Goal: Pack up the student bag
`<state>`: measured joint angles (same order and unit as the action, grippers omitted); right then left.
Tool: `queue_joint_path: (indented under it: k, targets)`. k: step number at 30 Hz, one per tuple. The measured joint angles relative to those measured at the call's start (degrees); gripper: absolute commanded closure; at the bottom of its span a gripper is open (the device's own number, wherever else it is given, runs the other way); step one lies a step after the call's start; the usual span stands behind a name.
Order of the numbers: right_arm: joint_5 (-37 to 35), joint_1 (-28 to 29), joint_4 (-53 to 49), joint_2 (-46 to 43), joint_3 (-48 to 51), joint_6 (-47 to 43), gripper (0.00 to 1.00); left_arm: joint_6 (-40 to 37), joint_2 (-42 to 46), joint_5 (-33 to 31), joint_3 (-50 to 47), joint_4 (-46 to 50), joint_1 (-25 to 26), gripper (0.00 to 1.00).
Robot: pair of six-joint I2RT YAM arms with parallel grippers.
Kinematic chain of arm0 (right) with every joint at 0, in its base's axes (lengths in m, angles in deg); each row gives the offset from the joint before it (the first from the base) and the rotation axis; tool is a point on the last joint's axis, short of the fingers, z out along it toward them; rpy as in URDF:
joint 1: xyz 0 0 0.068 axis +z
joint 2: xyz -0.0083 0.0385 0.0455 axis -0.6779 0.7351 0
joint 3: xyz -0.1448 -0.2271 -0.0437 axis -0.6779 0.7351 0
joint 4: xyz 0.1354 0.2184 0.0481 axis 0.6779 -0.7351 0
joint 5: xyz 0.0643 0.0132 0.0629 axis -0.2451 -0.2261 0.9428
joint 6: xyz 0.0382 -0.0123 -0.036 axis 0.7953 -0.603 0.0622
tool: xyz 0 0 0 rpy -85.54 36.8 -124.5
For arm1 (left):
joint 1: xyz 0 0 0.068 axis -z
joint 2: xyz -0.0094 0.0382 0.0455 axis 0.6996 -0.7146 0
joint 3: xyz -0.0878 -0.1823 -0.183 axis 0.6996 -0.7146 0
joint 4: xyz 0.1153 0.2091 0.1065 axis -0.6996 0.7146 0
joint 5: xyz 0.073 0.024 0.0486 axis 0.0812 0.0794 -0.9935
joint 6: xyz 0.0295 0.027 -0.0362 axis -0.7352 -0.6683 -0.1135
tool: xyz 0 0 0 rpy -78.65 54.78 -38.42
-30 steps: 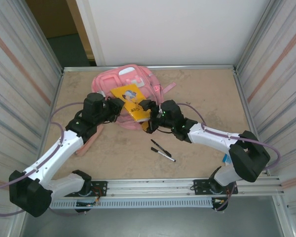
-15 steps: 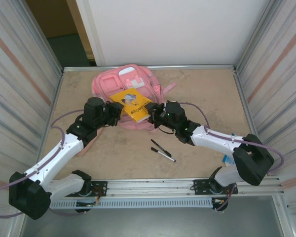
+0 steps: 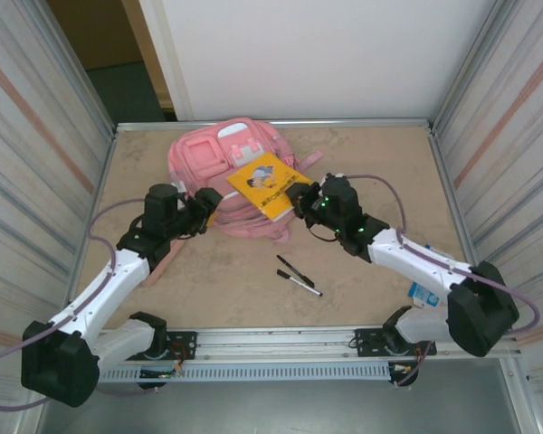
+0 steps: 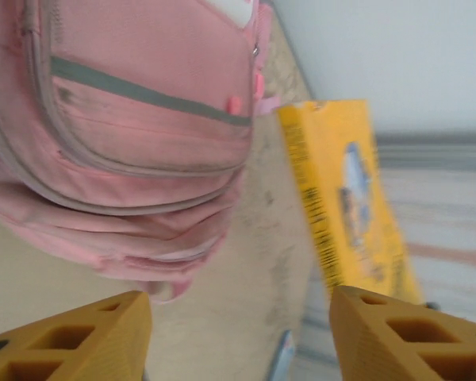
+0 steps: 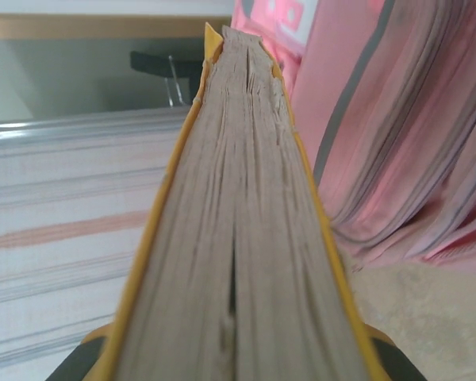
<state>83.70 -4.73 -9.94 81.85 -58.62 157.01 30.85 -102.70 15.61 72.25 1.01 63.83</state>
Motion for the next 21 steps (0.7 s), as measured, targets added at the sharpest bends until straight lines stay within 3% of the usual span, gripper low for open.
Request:
queue_joint_path:
  k: [4,8,21]
  targets:
    - [-0.5,-3.6,-7.6,-6.7,-0.1,-6.0,1.0,-12.0,0.0,2.2,-0.6,3.5,0.1,0.33]
    - [-1.3,-7.6,-12.7,-13.5,0.0,-9.5,1.0,-19.0,-0.5,1.3,-0.4,6.1,0.1,0.32]
    - [-3.3,-12.9,-24.2,-24.8,0.3,-17.9,1.0,-22.2,-24.0,-1.5,12.7,8.0,-0.8,0.33]
